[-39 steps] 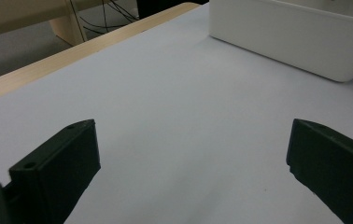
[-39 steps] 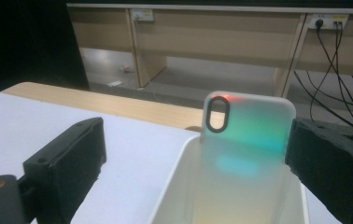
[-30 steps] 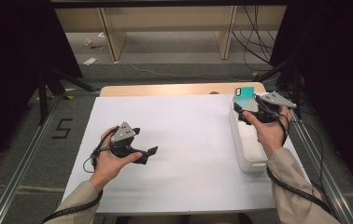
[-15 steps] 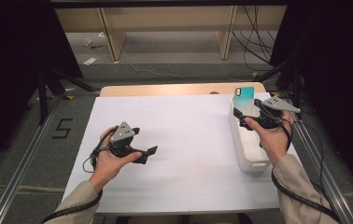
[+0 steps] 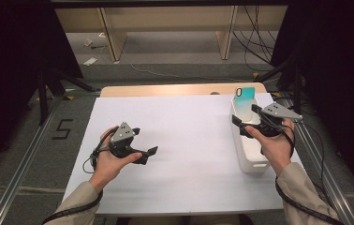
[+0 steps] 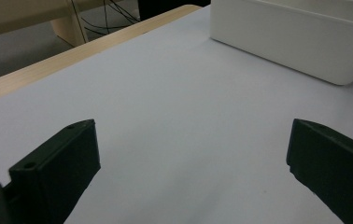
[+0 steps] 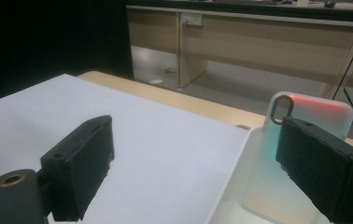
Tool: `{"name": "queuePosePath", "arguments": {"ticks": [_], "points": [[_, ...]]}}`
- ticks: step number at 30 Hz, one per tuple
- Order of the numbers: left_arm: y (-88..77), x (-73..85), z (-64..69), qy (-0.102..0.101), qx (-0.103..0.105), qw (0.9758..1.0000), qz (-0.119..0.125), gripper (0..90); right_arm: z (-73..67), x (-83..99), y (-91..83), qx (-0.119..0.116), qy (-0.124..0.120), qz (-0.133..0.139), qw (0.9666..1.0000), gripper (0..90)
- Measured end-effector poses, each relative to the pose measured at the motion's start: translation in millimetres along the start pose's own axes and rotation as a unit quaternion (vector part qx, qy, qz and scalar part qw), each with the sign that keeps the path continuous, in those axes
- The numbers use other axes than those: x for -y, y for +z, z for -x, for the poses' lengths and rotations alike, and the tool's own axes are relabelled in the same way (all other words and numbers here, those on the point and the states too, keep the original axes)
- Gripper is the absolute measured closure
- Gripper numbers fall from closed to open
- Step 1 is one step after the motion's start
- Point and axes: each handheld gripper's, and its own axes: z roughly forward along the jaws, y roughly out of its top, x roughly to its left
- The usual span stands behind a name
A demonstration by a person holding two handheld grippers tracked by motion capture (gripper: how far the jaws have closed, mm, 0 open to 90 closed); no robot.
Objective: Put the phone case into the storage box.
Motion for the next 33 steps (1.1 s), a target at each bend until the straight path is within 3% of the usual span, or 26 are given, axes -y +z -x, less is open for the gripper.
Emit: {"name": "queuePosePath", "arguments": {"ticks": [33], "points": [[-1.3, -0.4, -1.3, -0.001, -0.003, 1.0, 0.002, 1.9, -18.9, 10.6, -17.0, -0.037, -0.014, 0.007, 0.9992, 11.8]]}}
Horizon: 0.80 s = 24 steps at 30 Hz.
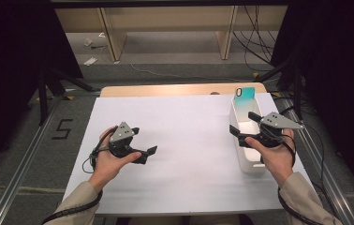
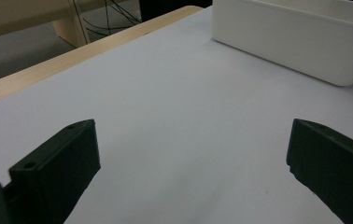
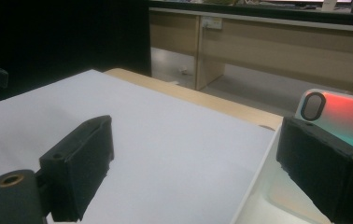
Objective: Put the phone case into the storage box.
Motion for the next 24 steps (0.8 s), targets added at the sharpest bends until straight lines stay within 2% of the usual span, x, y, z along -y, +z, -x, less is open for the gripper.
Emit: {"name": "queuePosePath", "arguments": {"ticks": [24], "points": [[-0.1, -0.3, -0.4, 0.001, -0.001, 1.0, 0.0, 1.9, -8.4, 5.5, -8.3, -0.01, -0.011, -0.003, 0.9999, 11.8]]}}
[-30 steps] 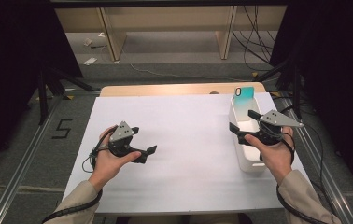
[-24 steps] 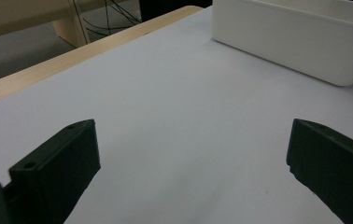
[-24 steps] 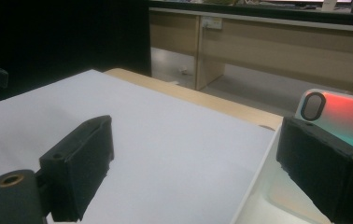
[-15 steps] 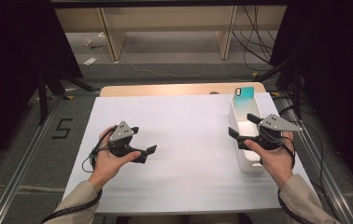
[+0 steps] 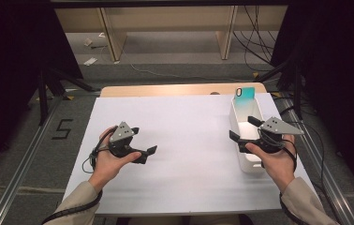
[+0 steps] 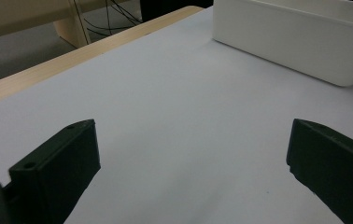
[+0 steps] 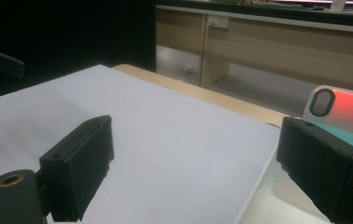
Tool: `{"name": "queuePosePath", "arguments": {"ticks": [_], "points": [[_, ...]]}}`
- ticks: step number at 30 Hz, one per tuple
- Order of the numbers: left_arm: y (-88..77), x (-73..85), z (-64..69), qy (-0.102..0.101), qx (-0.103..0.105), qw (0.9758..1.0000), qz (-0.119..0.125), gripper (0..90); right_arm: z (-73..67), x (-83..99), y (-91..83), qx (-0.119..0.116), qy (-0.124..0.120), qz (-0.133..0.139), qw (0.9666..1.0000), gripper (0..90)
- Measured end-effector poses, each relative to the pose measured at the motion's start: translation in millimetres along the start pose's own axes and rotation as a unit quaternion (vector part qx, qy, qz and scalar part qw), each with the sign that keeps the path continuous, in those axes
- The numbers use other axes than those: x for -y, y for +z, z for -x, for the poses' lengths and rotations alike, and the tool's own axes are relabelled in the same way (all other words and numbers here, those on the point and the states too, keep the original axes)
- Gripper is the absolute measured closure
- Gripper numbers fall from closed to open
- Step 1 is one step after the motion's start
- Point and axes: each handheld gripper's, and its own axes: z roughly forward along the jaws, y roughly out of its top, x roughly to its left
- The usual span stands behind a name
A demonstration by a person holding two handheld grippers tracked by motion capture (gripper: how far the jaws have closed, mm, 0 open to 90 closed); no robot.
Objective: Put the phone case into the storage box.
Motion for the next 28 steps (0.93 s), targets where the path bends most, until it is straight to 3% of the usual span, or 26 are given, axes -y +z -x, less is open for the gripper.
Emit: {"name": "queuePosePath", "arguments": {"ticks": [28], "points": [[0.4, -0.7, -0.8, 0.0, -0.003, 1.0, 0.0, 1.5, -1.3, 2.4, 0.6, -0.008, 0.003, 0.006, 0.9999, 11.8]]}}
